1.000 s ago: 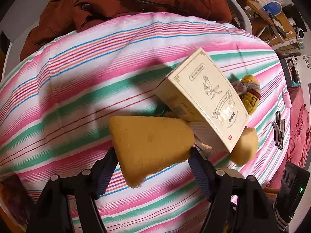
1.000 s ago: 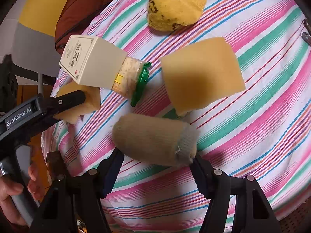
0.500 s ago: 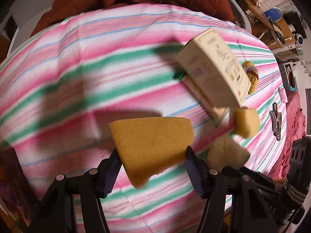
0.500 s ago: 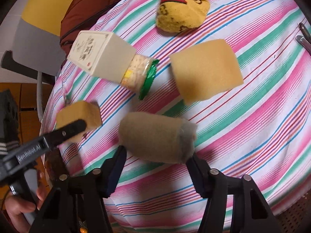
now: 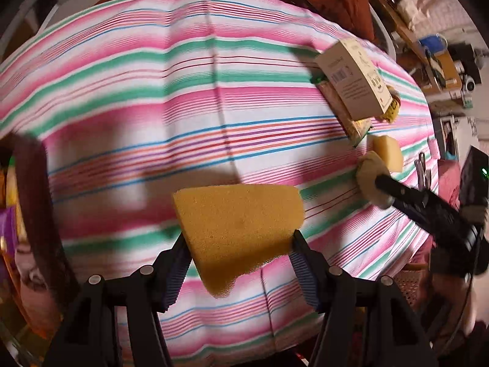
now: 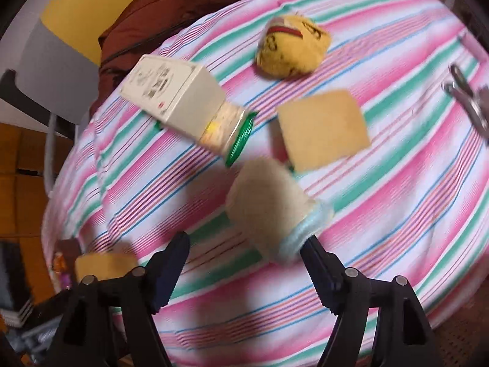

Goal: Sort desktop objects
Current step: 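Grasp the yellow sponge wedge with the left gripper while the right grasps the beige knit roll, then carry the sponge wedge and knit roll over the gold tray and open both grippers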

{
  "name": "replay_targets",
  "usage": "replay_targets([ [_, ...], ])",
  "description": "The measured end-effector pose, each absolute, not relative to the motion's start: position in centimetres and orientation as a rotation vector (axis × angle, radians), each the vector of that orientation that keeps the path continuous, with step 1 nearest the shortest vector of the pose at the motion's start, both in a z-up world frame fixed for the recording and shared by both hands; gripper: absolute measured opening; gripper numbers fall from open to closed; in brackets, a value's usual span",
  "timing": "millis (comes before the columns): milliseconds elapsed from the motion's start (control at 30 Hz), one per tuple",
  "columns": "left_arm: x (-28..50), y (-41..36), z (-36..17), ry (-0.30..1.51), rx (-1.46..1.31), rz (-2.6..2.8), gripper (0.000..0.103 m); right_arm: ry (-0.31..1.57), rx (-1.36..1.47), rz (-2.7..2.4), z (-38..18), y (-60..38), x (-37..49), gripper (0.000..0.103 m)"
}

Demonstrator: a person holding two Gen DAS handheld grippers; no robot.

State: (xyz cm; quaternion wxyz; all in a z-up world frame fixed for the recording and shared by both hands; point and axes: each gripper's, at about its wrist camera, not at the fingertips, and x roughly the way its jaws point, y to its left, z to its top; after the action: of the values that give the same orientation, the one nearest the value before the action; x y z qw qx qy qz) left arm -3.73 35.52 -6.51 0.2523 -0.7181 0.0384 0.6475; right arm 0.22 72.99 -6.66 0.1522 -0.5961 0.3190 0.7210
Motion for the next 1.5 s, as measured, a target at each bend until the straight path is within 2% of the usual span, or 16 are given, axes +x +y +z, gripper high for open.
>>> replay_targets([
  [233,-2.9,32.2,-5.7,-0.012,-1.978,1.786,0.064,0.706,-1.822,2.023,-8.2,72.3,-3.3,0.078],
  [300,-3.1,31.5,-5.7,-0.041,-1.982,1.789,0.064,0.689,-1.823,2.019,-8.3,72.4,-3.2,0.072],
  [467,-2.3,31.4,-6.1,-0.118,-1.995,1.780,0.064,0.701,-1.817,2.037,-7.3,72.6,-2.0,0.064],
  [800,-0.6,29.9,-4.0,-0.147,-1.951,1.753,0.064,0.825,-1.825,2.074,-4.4,68.8,0.0,0.063],
  [1067,-0.5,23.9,-1.0,-0.261,-1.893,1.840,0.064,0.896,-1.923,2.161,-1.9,61.8,3.1,0.063],
  [1500,-1.3,9.5,-0.5,-0.537,-1.927,1.997,0.064,0.766,-2.138,2.405,-0.4,42.4,-7.7,0.063],
])
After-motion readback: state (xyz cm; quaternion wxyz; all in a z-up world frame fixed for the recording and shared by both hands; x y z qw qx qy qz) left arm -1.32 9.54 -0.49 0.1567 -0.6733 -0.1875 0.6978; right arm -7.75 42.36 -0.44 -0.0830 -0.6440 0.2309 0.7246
